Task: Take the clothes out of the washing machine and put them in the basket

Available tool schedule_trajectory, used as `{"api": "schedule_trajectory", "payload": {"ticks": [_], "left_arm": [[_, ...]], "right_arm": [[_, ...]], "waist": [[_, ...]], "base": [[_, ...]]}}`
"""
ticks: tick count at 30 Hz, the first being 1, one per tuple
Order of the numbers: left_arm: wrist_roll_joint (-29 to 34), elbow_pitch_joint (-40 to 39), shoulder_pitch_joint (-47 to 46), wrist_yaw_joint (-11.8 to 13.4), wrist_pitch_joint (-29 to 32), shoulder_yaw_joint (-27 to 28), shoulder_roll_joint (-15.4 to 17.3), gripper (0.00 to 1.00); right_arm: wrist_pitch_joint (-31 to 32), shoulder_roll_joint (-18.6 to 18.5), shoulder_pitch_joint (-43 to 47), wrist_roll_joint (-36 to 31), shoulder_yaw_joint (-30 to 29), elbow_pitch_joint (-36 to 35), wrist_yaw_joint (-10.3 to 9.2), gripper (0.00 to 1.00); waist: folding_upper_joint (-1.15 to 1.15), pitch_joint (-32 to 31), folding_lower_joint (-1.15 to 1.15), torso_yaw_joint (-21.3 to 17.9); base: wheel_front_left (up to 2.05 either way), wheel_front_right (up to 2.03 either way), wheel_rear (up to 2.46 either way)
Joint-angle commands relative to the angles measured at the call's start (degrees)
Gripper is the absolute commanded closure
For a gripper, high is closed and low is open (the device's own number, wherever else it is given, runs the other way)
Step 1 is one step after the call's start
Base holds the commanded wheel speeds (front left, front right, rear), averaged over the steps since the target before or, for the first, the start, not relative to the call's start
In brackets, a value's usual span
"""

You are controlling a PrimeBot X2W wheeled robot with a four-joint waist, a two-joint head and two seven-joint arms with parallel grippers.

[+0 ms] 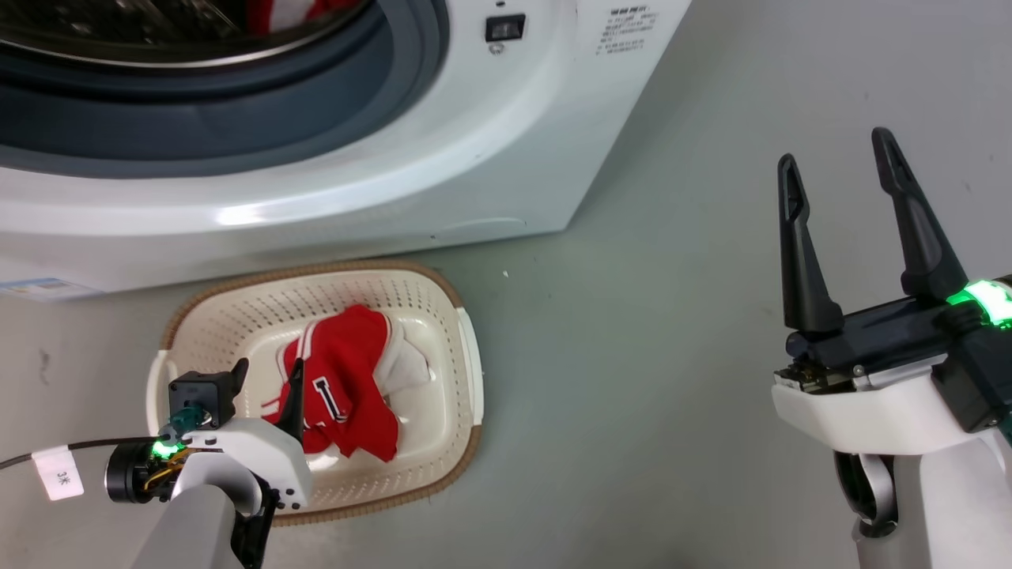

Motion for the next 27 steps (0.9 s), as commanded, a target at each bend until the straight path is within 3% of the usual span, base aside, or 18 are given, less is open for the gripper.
{"api": "schedule_trajectory", "payload": {"ticks": [1, 5, 7, 15, 21, 27], "left_arm": [[0.6, -1.4, 1.1, -0.2, -0.2, 0.7, -0.6, 0.00], [1.6, -5.5, 5.2, -0.6, -0.2, 3.4, -1.8, 0.00], [2.7, -11.6, 8.9, -1.0, -0.2, 6.3, -2.6, 0.00], [5.0, -26.1, 13.1, -2.1, -0.2, 10.7, -4.8, 0.00], [5.7, -33.5, 11.0, -2.4, -0.2, 11.2, -4.2, 0.00], [3.6, -33.1, 4.5, -2.5, 1.6, 10.6, -1.1, 0.00]], "right_arm": [[-0.1, 0.1, 0.6, 0.1, 0.1, 0.3, -0.06, 0.00], [-0.1, 0.1, 2.0, 0.2, 0.1, 1.4, -0.06, 0.00], [-0.1, 0.1, 3.9, 0.8, -0.4, 2.3, -0.06, 0.00], [-0.1, 0.1, 6.4, 1.8, -0.9, 3.3, -0.06, 0.00], [-0.1, 0.1, 7.6, 2.1, -0.9, 4.4, -0.05, 0.00], [-0.1, 0.1, 4.9, 4.6, -0.8, 3.5, -0.05, 0.00]], "waist": [[0.00, -2.8, 0.00, 1.3], [0.00, -6.7, 0.00, 2.1], [0.00, -9.8, 0.00, 2.8], [0.00, -11.9, 0.00, 3.6], [0.00, -10.9, 0.00, 2.9], [0.00, -6.5, 0.00, 0.4]], "base": [[0.00, 0.00, 0.00], [0.00, 0.00, 0.00], [0.00, 0.00, 0.00], [0.00, 0.00, 0.00], [0.00, 0.00, 0.00], [0.00, 0.00, 0.00]]}}
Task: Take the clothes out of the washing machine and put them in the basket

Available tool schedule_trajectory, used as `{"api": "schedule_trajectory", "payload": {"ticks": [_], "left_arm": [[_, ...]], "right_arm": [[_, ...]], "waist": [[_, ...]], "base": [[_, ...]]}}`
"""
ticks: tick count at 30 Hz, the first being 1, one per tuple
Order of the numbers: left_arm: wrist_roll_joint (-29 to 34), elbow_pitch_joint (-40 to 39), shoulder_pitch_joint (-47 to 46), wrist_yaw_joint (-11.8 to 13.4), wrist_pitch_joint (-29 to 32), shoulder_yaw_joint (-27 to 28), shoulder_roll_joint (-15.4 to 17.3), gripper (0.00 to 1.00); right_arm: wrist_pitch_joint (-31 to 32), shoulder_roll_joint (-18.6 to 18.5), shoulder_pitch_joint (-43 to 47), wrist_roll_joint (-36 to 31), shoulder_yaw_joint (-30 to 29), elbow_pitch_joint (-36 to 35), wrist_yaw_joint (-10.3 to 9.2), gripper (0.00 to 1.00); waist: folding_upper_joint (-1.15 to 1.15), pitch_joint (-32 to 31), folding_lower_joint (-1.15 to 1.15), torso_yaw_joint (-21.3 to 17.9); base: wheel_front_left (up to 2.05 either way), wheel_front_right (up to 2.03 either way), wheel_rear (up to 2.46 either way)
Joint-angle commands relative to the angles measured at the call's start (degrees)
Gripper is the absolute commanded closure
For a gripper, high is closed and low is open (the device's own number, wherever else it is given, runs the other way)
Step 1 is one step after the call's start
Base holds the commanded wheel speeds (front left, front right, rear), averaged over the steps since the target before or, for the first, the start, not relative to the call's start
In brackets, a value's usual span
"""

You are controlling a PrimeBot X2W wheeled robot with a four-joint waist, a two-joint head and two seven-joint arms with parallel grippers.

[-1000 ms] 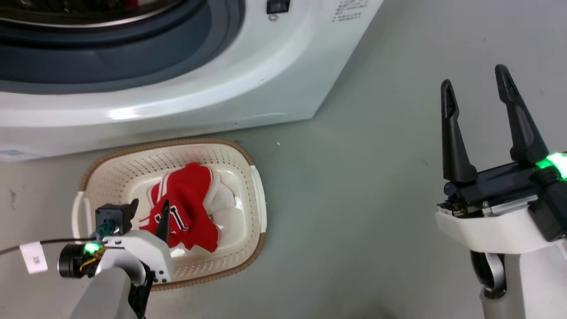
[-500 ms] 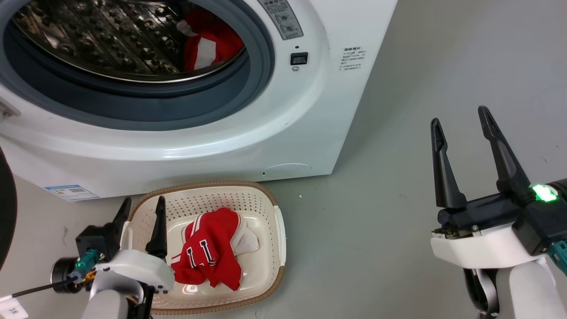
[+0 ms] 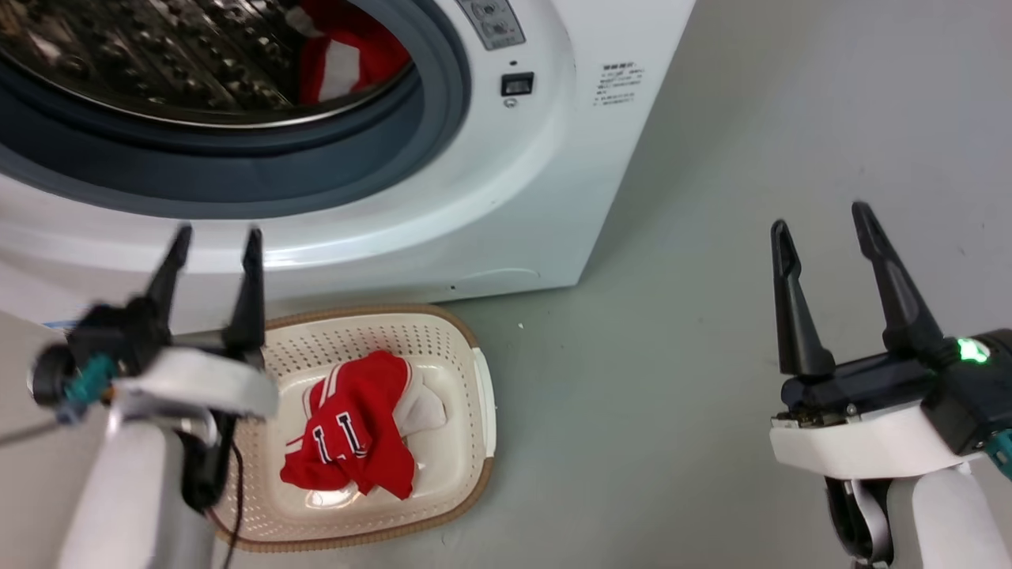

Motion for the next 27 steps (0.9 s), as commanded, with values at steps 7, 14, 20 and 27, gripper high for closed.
{"api": "schedule_trajectory", "payload": {"ticks": [7, 14, 20, 27], "left_arm": [[-2.7, 1.9, -16.7, -0.1, 9.1, -2.8, 8.3, 0.00], [-8.8, 6.0, -33.3, -0.1, 21.4, -9.9, 17.7, 0.00], [-14.5, 9.7, -46.3, -0.1, 35.3, -15.8, 24.3, 0.00], [-15.7, 15.3, -60.4, 0.5, 48.9, -18.1, 27.0, 0.00]], "right_arm": [[-0.1, 0.1, -5.2, 2.8, 0.2, -2.5, -0.06, 0.00], [-0.1, 0.1, -8.0, 5.2, 0.7, -4.0, -0.06, 0.00], [-0.1, 0.1, -8.8, 7.3, 2.5, -4.4, -0.06, 0.00], [-0.1, 0.1, -9.4, 8.8, 5.0, -4.9, -0.05, 0.00]], "waist": [[0.00, 10.6, 0.01, -4.2], [0.00, 18.3, 0.01, -7.8], [0.00, 23.3, 0.01, -11.5], [0.00, 27.4, 0.01, -16.2]], "base": [[0.00, 0.00, 0.00], [0.00, 0.00, 0.00], [0.00, 0.00, 0.00], [0.00, 0.00, 0.00]]}}
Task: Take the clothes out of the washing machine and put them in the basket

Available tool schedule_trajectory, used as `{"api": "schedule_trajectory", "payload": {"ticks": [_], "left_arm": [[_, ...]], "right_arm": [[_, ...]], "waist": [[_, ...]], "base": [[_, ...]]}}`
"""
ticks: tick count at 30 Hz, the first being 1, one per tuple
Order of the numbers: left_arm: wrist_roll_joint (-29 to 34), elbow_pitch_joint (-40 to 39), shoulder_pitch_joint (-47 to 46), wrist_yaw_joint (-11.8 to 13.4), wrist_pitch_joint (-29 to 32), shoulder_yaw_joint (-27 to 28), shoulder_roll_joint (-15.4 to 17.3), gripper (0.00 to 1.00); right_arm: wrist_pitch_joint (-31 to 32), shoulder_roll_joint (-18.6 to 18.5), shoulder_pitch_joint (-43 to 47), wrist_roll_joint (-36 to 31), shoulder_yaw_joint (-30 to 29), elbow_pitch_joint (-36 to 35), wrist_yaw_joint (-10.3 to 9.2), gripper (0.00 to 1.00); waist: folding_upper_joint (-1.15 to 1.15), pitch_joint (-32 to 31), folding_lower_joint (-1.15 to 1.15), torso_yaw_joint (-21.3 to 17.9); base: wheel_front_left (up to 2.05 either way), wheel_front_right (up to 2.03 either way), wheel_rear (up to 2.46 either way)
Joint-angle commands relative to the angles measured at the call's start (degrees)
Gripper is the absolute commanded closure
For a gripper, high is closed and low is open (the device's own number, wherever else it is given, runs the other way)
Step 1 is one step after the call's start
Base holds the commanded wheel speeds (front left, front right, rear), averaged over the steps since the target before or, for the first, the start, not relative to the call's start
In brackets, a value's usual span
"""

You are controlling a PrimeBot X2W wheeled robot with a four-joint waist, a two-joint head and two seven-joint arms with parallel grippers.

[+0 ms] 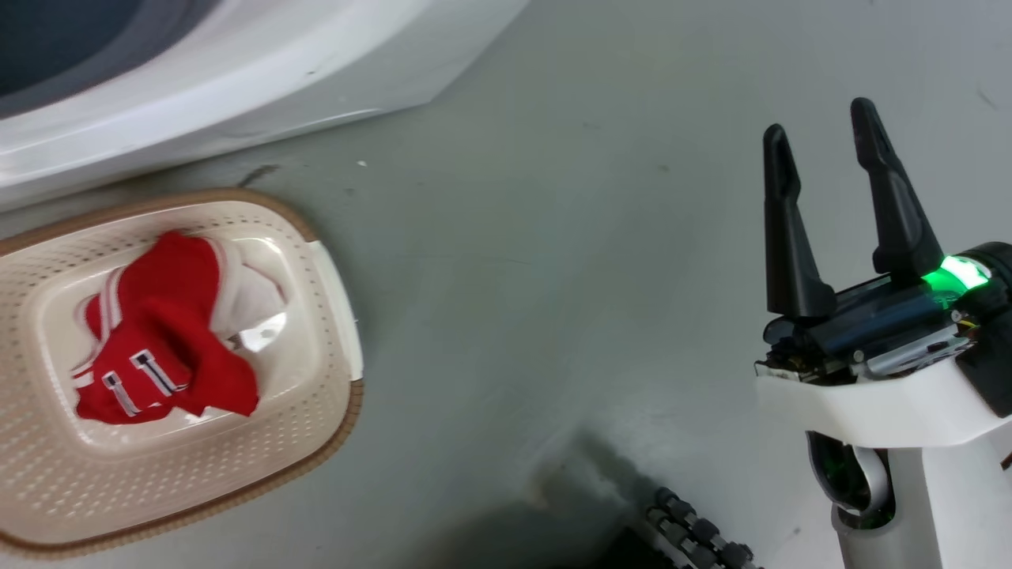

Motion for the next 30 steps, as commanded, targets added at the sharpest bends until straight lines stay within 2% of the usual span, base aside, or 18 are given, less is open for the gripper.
{"api": "schedule_trajectory", "payload": {"ticks": [1, 3, 8, 12, 21, 22, 23, 30], "left_arm": [[-0.7, 2.0, -3.1, 1.0, 3.7, 0.3, 0.1, 0.00], [-1.7, 4.2, -6.2, 2.4, 7.4, 0.9, -0.4, 0.00], [-0.6, 7.8, -9.8, 3.4, 12.1, -0.4, -0.1, 0.00], [1.1, 10.3, -12.1, 2.8, 14.3, -2.6, 0.1, 0.00], [3.2, 16.8, -12.4, 0.9, 13.2, -7.0, 0.6, 0.00], [3.0, 17.5, -12.5, 0.8, 13.0, -7.1, 0.3, 0.14], [2.9, 18.2, -12.7, 0.7, 12.5, -7.4, 0.2, 1.00], [3.1, 21.1, -14.9, 0.0, 8.2, -9.1, 0.8, 1.00]], "right_arm": [[-0.1, 0.2, -0.8, 0.5, 0.9, -0.4, -0.06, 0.00], [-0.1, 0.1, -0.7, 1.1, 1.5, -0.6, -0.06, 0.00], [-0.1, 0.2, 0.7, 2.6, 1.6, -0.9, -0.06, 0.00], [-0.1, 0.2, 2.0, 2.6, 2.2, -1.2, -0.06, 0.00], [-0.1, 0.2, 3.1, 2.8, 1.8, -1.8, -0.06, 0.00], [-0.1, 0.2, 3.2, 2.8, 1.6, -1.8, -0.06, 0.00], [-0.1, 0.1, 3.2, 1.9, 1.5, -1.9, -0.06, 0.00], [-0.1, 0.1, 3.4, 2.2, 1.7, -1.5, -0.06, 0.00]], "waist": [[0.00, 2.7, -0.01, -3.8], [0.00, 3.5, -0.01, -5.2], [0.00, 4.5, -0.01, -6.5], [0.00, 5.2, -0.01, -6.5], [0.00, 6.1, -0.01, -6.3], [0.00, 6.1, -0.01, -6.3], [0.00, 6.2, -0.01, -6.3], [0.00, 6.4, -0.01, -6.1]], "base": [[0.00, 0.00, 0.00], [0.00, 0.00, 0.00], [0.00, 0.00, 0.00], [0.00, 0.00, 0.00], [0.00, 0.00, 0.00], [0.00, 0.00, 0.00], [0.00, 0.00, 0.00], [0.00, 0.00, 0.00]]}}
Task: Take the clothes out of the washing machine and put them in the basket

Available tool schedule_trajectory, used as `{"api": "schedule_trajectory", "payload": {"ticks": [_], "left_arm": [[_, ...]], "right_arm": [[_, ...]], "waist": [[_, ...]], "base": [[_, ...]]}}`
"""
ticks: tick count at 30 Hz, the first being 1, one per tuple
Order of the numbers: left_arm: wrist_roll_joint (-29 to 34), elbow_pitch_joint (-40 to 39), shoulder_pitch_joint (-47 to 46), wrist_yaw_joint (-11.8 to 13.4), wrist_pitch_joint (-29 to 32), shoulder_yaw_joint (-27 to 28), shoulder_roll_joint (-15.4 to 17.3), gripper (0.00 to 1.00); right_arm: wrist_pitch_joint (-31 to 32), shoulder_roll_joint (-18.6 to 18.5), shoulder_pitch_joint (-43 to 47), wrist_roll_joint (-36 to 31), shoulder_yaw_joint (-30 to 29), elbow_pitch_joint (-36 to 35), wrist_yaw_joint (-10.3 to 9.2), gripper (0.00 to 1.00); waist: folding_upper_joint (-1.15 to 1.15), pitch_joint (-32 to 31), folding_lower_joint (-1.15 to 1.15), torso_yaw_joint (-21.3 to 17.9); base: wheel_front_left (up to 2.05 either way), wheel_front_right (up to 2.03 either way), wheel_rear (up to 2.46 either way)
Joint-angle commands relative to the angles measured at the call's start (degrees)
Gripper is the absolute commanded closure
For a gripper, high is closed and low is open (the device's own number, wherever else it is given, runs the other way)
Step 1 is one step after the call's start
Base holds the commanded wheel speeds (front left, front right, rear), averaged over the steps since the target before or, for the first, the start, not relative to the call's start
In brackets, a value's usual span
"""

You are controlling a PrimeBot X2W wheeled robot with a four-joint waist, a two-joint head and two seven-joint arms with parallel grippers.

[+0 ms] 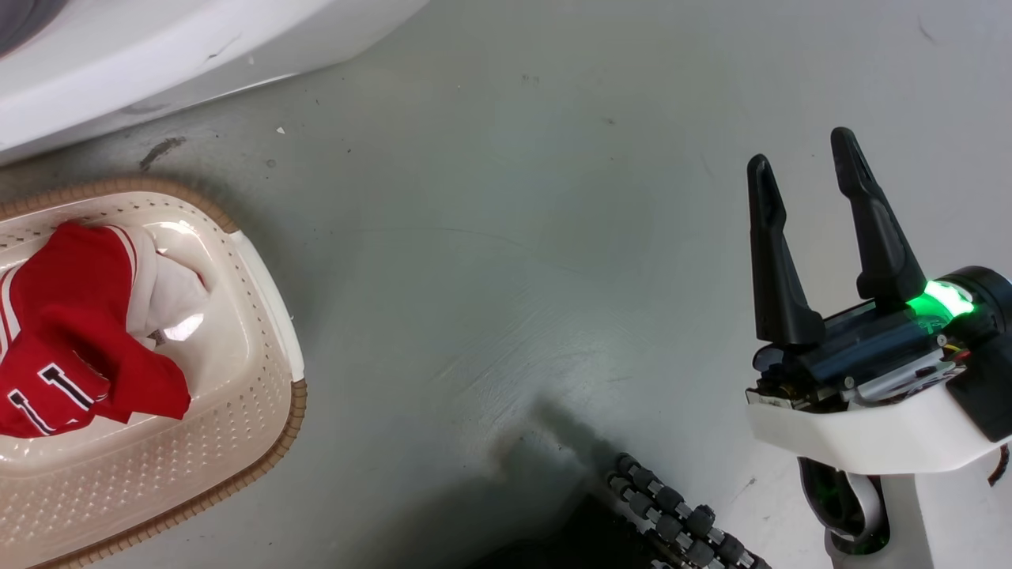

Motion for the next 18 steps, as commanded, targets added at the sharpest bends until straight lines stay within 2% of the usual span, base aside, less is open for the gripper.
{"api": "schedule_trajectory", "payload": {"ticks": [1, 10, 18], "left_arm": [[-0.1, 0.9, 0.1, -0.3, -0.8, -0.5, 0.0, 1.00], [-1.2, 2.3, -1.6, -0.4, -10.2, -2.0, 1.4, 1.00], [-6.2, 3.3, 5.6, -0.4, -21.7, -4.7, -1.3, 1.00]], "right_arm": [[-0.1, 0.1, 0.1, 0.6, 0.1, 0.1, -0.06, 0.00], [-0.1, 0.1, -3.0, 0.0, 0.2, 0.8, -0.06, 0.00], [-0.1, 0.1, -3.4, -3.0, -2.4, 2.6, -0.06, 0.00]], "waist": [[0.00, -0.1, -0.01, 0.0], [0.00, -2.2, -0.01, -0.2], [0.00, -9.7, -0.01, 4.1]], "base": [[0.00, 0.00, 0.00], [0.00, 0.00, 0.00], [0.00, 0.00, 0.00]]}}
